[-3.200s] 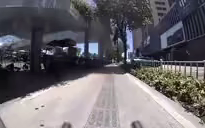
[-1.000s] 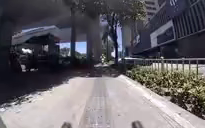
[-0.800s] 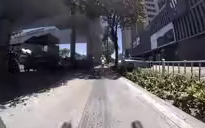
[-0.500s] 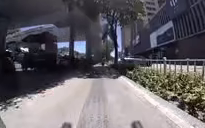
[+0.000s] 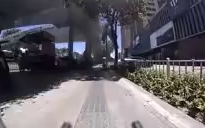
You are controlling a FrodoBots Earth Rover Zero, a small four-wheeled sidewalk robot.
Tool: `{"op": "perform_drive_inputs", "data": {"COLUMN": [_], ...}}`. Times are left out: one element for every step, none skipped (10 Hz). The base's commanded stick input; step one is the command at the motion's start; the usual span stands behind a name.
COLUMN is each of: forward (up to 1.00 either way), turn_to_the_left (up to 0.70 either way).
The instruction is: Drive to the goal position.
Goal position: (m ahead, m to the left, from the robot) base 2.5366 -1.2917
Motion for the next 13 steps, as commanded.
{"op": "perform_drive_inputs", "data": {"forward": [0.45, 0.45, 0.45, 0.45, 0.45, 0.45, 0.45, 0.45, 0.45, 0.45, 0.45, 0.45, 0.45], "turn_to_the_left": [0.0, 0.0, 0.0, 0.0, 0.0, 0.27, 0.27, 0.27, 0.27, 0.27, 0.27, 0.27, 0.15]}}
